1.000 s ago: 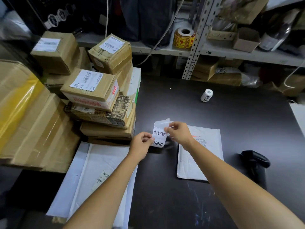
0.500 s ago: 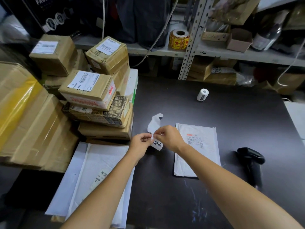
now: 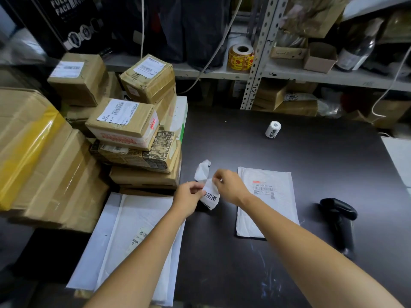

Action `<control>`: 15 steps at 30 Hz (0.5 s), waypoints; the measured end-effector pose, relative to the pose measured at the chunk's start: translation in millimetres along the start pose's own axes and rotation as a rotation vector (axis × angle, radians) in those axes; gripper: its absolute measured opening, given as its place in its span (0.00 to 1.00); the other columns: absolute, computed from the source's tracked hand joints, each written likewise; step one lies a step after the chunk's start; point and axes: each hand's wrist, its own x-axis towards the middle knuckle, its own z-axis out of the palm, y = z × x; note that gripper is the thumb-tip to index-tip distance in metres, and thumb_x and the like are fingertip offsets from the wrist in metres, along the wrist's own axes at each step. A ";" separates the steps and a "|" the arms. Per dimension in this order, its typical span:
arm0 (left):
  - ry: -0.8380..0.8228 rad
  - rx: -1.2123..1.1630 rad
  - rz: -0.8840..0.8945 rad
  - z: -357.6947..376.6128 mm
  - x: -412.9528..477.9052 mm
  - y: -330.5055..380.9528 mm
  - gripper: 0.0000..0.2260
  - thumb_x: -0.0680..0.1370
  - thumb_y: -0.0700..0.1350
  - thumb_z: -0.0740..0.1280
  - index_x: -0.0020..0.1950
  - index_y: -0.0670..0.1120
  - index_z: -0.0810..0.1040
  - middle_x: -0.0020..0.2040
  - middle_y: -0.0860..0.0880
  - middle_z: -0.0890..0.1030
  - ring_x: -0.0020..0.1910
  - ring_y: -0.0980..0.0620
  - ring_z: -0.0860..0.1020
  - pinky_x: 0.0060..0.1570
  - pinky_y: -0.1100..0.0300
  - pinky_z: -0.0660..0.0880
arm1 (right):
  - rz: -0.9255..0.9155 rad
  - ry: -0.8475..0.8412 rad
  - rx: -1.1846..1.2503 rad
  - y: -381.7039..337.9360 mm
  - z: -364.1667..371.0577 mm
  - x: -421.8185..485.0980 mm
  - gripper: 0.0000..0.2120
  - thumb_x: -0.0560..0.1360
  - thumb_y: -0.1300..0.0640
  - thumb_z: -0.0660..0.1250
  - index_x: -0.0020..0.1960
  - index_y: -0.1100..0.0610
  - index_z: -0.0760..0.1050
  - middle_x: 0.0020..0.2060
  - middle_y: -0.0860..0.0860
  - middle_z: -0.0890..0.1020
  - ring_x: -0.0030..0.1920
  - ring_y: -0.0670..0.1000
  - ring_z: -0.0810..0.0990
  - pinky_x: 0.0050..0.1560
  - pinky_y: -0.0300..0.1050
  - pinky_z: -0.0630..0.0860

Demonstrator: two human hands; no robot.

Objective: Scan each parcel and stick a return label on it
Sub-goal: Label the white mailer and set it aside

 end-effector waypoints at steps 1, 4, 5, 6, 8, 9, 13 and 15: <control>0.008 0.019 0.003 -2.5 0.2 -1.0 0.06 0.75 0.35 0.71 0.49 0.45 0.81 0.41 0.48 0.81 0.41 0.52 0.78 0.50 0.58 0.77 | 0.043 0.050 0.041 3.1 -4.2 -0.4 0.08 0.79 0.58 0.60 0.50 0.59 0.77 0.46 0.54 0.83 0.47 0.56 0.80 0.49 0.48 0.75; 0.053 0.048 -0.006 -9.2 1.0 -6.4 0.06 0.75 0.35 0.70 0.48 0.45 0.81 0.42 0.46 0.82 0.42 0.49 0.79 0.53 0.53 0.77 | 0.163 0.207 0.210 16.2 -29.5 -4.9 0.10 0.78 0.61 0.59 0.56 0.57 0.75 0.49 0.50 0.80 0.47 0.53 0.78 0.52 0.48 0.76; 0.075 0.056 -0.015 -10.9 0.6 -8.1 0.06 0.75 0.35 0.70 0.47 0.45 0.81 0.43 0.46 0.82 0.43 0.48 0.79 0.53 0.52 0.77 | 0.193 0.252 0.264 20.9 -41.6 -7.3 0.10 0.77 0.62 0.58 0.55 0.56 0.75 0.49 0.49 0.80 0.47 0.53 0.78 0.52 0.50 0.78; 0.097 0.063 -0.030 -11.9 0.0 -9.0 0.07 0.75 0.35 0.70 0.47 0.46 0.81 0.43 0.46 0.83 0.44 0.48 0.80 0.54 0.51 0.77 | 0.217 0.288 0.296 26.1 -54.6 -9.5 0.10 0.76 0.63 0.58 0.53 0.55 0.75 0.48 0.49 0.81 0.46 0.53 0.79 0.51 0.52 0.79; 0.134 0.059 -0.065 -12.1 -0.8 -9.1 0.08 0.75 0.35 0.69 0.48 0.48 0.81 0.46 0.46 0.83 0.48 0.45 0.81 0.56 0.49 0.78 | 0.255 0.316 0.282 37.9 -79.7 -15.9 0.09 0.75 0.61 0.59 0.48 0.56 0.78 0.43 0.49 0.82 0.43 0.54 0.81 0.49 0.55 0.81; 0.150 0.062 -0.071 -10.8 -1.2 -7.7 0.08 0.76 0.36 0.69 0.51 0.48 0.81 0.49 0.46 0.83 0.51 0.45 0.81 0.56 0.48 0.78 | 0.271 0.307 0.264 43.7 -90.6 -19.7 0.09 0.75 0.60 0.60 0.47 0.57 0.79 0.40 0.49 0.82 0.42 0.55 0.81 0.47 0.55 0.82; 0.227 0.258 0.056 4.7 -4.5 8.9 0.14 0.76 0.41 0.69 0.61 0.48 0.79 0.60 0.50 0.79 0.57 0.49 0.77 0.55 0.58 0.73 | 0.337 0.238 0.259 65.6 -118.5 -36.6 0.09 0.73 0.58 0.61 0.44 0.60 0.79 0.36 0.53 0.80 0.38 0.54 0.79 0.41 0.53 0.84; 0.260 0.341 0.162 19.2 -10.0 20.8 0.12 0.76 0.42 0.69 0.59 0.50 0.79 0.59 0.50 0.77 0.55 0.52 0.76 0.51 0.61 0.70 | 0.364 0.208 0.252 78.3 -124.9 -44.6 0.10 0.74 0.57 0.63 0.44 0.62 0.80 0.37 0.53 0.80 0.37 0.54 0.80 0.40 0.51 0.84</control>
